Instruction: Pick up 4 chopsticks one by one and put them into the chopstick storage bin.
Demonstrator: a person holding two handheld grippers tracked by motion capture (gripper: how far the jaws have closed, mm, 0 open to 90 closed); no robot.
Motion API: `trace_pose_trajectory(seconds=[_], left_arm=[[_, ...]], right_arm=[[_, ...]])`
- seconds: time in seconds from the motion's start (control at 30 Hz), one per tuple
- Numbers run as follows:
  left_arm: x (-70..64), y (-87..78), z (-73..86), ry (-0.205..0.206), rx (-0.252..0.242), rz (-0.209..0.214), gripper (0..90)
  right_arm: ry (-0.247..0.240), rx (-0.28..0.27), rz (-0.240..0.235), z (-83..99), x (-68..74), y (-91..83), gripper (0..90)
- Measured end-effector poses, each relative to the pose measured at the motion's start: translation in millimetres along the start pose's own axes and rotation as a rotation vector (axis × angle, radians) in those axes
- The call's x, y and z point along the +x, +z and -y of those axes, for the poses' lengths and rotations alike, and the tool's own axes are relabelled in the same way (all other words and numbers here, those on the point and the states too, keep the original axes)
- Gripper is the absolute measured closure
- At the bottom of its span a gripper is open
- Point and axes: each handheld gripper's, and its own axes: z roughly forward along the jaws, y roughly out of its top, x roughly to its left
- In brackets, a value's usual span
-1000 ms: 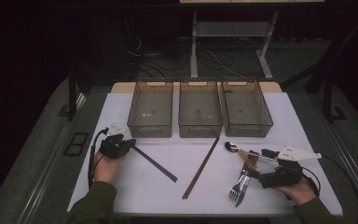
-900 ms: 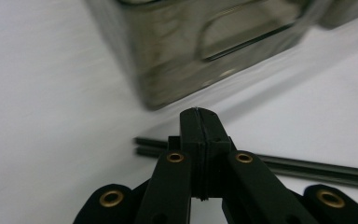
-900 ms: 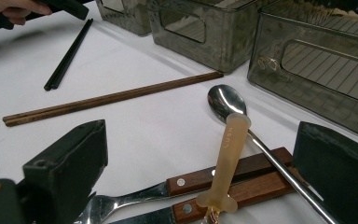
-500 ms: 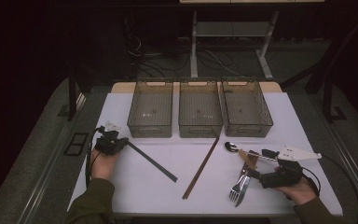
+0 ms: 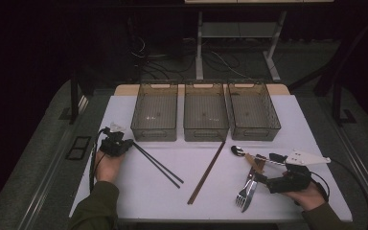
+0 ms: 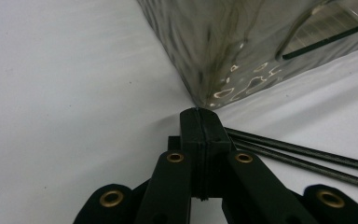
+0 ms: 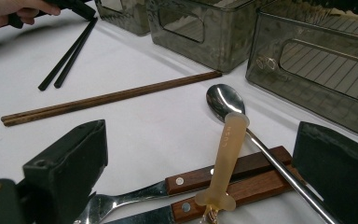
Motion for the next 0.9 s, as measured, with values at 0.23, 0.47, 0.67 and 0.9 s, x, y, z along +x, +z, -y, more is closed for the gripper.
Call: trace_pose_trajectory(seconds=[0.23, 0.47, 0.67, 0.9], left_arm=[[1.6, 3.1, -1.0, -0.022, -0.015, 0.007, 89.7], [1.3, -2.8, 0.6, -0.023, -0.015, 0.015, 89.6], [-18.5, -18.5, 2.7, 0.014, -0.024, 0.091, 89.6], [-49.5, -23.1, -1.7, 0.083, -0.037, 0.210, 87.0]], right_arm=[[-0.001, 0.000, 0.000, 0.0, 0.1, 0.0, 3.6], [-0.001, -0.001, -0.001, -0.1, 0.2, -0.3, 3.6], [-0.002, -0.001, 0.001, 0.2, 0.7, -0.8, 3.6], [-0.009, 0.000, 0.000, 0.1, 1.5, -0.3, 3.6]])
